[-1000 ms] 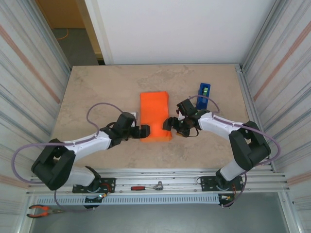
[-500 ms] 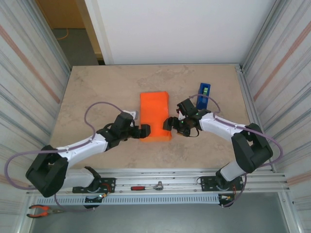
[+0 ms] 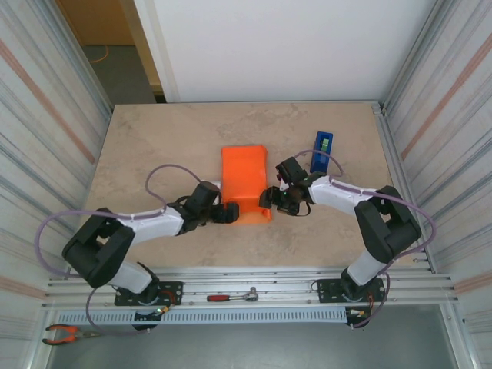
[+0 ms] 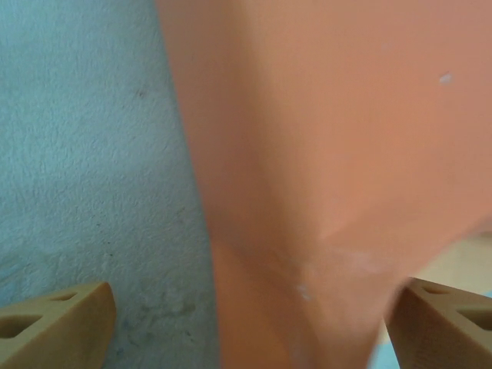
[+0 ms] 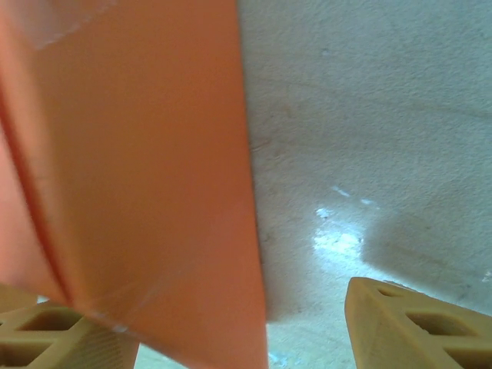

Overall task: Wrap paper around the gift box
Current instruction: Fold the third fold of the wrapping paper on the gift box.

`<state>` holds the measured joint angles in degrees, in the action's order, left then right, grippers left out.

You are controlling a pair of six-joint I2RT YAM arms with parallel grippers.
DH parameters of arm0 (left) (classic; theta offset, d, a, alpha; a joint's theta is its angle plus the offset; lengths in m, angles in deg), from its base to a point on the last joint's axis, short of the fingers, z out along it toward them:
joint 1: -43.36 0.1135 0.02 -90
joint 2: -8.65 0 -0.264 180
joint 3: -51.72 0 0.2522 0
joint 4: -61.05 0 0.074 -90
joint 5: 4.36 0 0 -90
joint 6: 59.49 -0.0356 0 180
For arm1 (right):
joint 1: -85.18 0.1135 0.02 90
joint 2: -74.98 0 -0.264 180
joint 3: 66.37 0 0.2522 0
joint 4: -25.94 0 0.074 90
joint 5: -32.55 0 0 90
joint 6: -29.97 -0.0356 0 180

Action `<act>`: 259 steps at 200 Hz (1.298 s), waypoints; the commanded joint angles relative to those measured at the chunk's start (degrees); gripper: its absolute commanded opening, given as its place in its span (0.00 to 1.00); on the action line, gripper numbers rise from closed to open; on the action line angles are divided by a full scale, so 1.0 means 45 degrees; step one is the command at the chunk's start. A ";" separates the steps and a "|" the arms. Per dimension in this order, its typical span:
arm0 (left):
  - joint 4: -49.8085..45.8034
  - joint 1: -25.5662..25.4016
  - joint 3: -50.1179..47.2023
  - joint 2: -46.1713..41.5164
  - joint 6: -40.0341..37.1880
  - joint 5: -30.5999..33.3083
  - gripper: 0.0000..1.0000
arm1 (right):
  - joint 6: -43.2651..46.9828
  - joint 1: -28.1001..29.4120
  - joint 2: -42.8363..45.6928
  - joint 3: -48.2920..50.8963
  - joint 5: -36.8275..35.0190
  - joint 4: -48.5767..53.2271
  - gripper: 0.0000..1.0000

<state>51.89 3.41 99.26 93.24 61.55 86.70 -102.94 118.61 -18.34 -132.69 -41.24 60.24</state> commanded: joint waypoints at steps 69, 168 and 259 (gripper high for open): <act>0.0475 -0.1020 0.0782 0.1051 0.0090 0.2574 0.87 | -0.0271 0.0403 -0.0467 -0.0170 -0.1291 -0.0469 0.62; -0.0428 -0.1243 0.1399 0.0368 -0.0332 0.2167 0.89 | -0.0979 0.1010 -0.1259 -0.0511 -0.2910 -0.0513 0.40; 0.0086 -0.0164 0.0585 -0.0468 0.0191 -0.0108 0.78 | -0.0674 0.1134 -0.1247 -0.0470 -0.2329 -0.0483 0.32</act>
<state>50.58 2.58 102.18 88.50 61.99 88.36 -106.44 123.17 -23.26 -134.31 -51.78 57.72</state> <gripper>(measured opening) 0.811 0.321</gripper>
